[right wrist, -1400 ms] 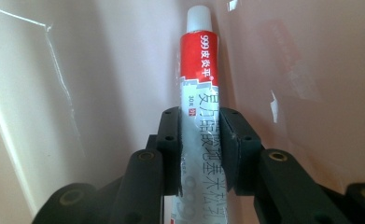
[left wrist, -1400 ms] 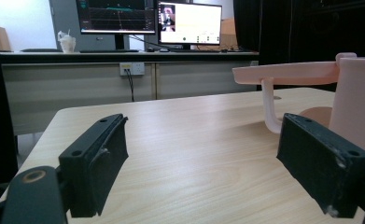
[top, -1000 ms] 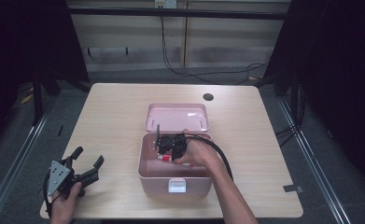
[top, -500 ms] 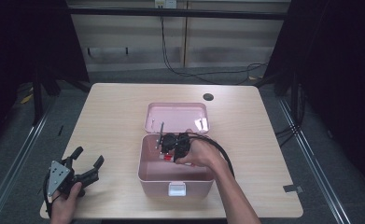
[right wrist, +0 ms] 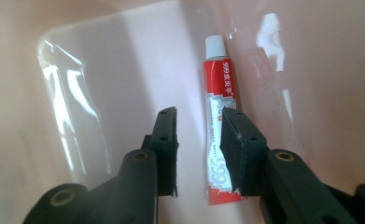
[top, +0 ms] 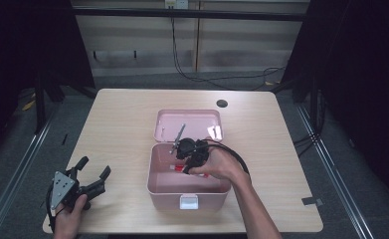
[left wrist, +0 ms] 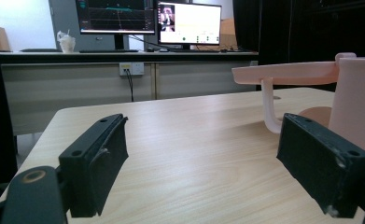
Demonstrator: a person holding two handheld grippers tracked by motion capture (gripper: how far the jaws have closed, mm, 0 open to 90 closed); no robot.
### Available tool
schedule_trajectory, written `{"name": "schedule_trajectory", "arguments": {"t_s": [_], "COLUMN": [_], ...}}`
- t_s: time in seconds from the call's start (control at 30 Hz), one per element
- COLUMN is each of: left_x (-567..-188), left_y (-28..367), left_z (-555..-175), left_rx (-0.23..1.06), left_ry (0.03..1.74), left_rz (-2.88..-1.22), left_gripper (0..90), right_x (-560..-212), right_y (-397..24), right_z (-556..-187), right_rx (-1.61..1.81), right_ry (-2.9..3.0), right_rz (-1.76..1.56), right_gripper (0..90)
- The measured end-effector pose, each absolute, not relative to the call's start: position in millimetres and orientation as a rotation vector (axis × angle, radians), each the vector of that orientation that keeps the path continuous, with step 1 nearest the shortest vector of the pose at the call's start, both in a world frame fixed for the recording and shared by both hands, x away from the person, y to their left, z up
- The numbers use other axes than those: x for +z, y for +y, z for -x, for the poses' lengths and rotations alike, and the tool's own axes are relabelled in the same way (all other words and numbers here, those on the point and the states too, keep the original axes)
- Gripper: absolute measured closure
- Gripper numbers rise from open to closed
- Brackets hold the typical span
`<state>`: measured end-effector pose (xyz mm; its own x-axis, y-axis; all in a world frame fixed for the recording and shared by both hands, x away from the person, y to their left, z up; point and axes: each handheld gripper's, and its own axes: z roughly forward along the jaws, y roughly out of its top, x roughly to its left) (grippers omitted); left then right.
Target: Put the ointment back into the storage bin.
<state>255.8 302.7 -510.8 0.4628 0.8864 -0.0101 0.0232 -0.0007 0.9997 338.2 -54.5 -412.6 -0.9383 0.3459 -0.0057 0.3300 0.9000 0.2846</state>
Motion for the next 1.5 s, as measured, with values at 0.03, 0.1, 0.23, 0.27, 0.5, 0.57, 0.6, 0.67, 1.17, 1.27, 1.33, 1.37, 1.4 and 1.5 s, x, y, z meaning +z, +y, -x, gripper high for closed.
{"name": "schedule_trajectory", "arguments": {"t_s": [0.03,0.1,0.23,0.27,0.5,0.57,0.6,0.67,1.17,1.27,1.33,1.37,1.4,1.5], "left_x": [-510.8,-510.8,-510.8,-510.8,-510.8,-510.8,-510.8,-510.8,-510.8,-510.8,-510.8,-510.8,-510.8,-510.8], "left_y": [302.6,302.2,302.7,302.7,302.7,302.6,302.6,302.7,302.7,302.7,302.3,302.3,302.3,302.7], "left_z": [-255.8,-256.0,-255.8,-255.8,-255.8,-255.9,-255.9,-255.9,-255.9,-255.8,-255.8,-255.8,-255.8,-255.8], "left_rx": [0.834,0.832,0.834,0.834,0.834,0.833,0.833,0.834,0.834,0.834,0.834,0.834,0.834,0.836], "left_ry": [0.865,0.867,0.865,0.865,0.865,0.865,0.865,0.865,0.865,0.866,0.867,0.868,0.868,0.868], "left_rz": [-1.412,-1.406,-1.412,-1.412,-1.412,-1.412,-1.412,-1.413,-1.413,-1.412,-1.409,-1.408,-1.408,-1.411], "left_gripper": [15.8,15.8,15.8,15.8,15.8,15.8,15.8,15.8,15.8,15.8,15.8,15.8,15.8,15.8], "right_x": [-411.9,-408.9,-398.0,-398.0,-390.2,-389.6,-389.6,-387.5,-364.7,-361.2,-360.7,-360.1,-359.8,-358.7], "right_y": [-57.4,-62.1,-63.8,-63.8,-84.8,-91.4,-91.4,-98.0,-144.0,-153.7,-158.8,-162.0,-171.0,-183.1], "right_z": [-337.7,-336.6,-329.2,-329.2,-329.2,-329.1,-329.1,-327.3,-312.3,-309.0,-307.8,-306.9,-305.1,-301.1], "right_rx": [0.461,0.532,0.599,0.599,0.835,0.888,0.888,0.954,1.281,1.297,1.309,1.303,1.319,1.323], "right_ry": [3.008,2.998,2.965,2.965,2.928,2.923,2.923,2.891,2.656,2.595,2.571,2.552,2.514,2.45], "right_rz": [-0.553,-0.576,-0.57,-0.57,-0.651,-0.668,-0.668,-0.712,-0.835,-0.874,-0.89,-0.901,-0.937,-0.971], "right_gripper": [65.0,63.8,60.4,60.4,56.1,54.2,54.2,53.2,42.2,39.6,39.6,39.1,38.4,40.6]}}
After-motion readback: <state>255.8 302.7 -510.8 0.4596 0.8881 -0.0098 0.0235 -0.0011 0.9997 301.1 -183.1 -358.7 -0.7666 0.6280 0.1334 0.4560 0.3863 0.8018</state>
